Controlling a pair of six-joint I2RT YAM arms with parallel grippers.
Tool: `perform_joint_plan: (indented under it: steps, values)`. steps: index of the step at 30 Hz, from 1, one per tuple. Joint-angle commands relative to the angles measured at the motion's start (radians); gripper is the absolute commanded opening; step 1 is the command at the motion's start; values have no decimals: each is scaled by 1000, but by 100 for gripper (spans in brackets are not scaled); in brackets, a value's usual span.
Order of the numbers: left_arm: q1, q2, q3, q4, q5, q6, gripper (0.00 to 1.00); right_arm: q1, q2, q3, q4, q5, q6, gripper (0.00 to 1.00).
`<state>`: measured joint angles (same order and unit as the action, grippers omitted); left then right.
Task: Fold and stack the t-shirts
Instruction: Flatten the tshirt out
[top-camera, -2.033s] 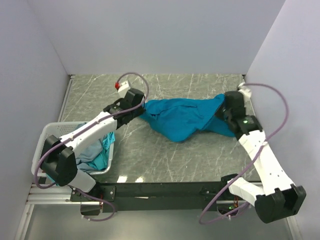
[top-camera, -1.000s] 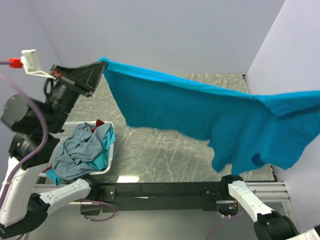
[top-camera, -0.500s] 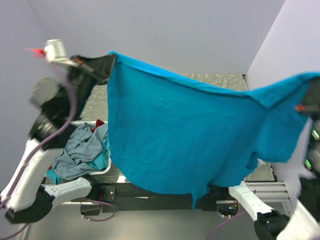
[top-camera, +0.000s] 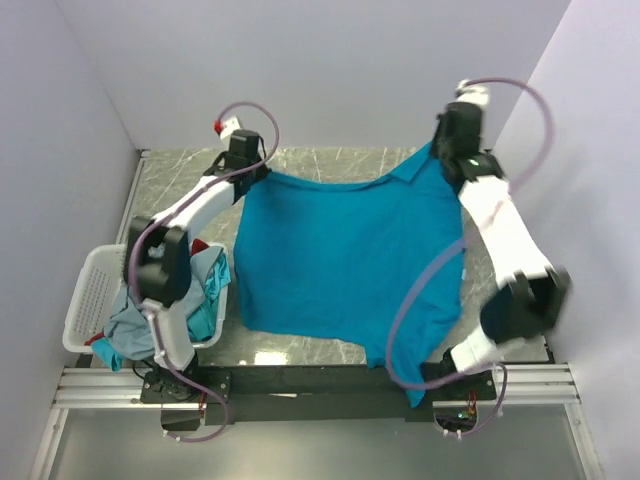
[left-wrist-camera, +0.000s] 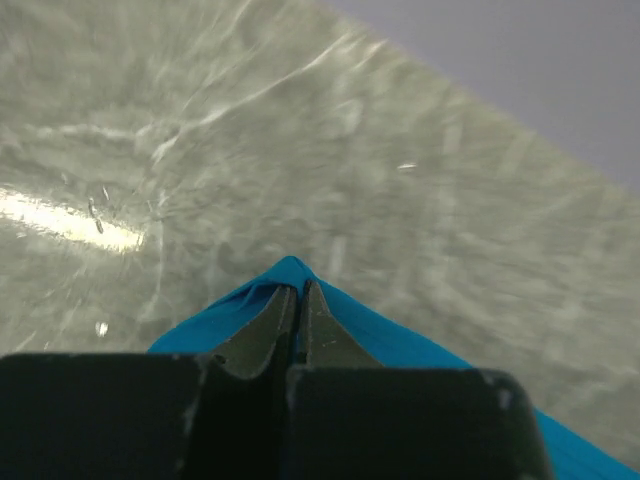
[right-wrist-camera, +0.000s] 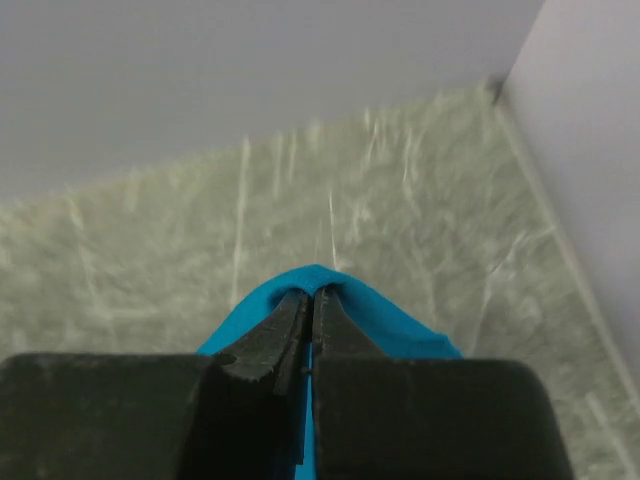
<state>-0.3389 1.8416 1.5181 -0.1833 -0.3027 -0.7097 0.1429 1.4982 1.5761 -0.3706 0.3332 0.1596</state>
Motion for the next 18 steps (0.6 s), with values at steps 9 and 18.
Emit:
perform_joint_plan:
  steps: [9,18]
  values:
    - [126,413,293,176,250,-28,1,-19,693,485,-100,-154,126,0]
    - [158,401,259,176,310,-28,1,-17,619,372,-67,-197,147,0]
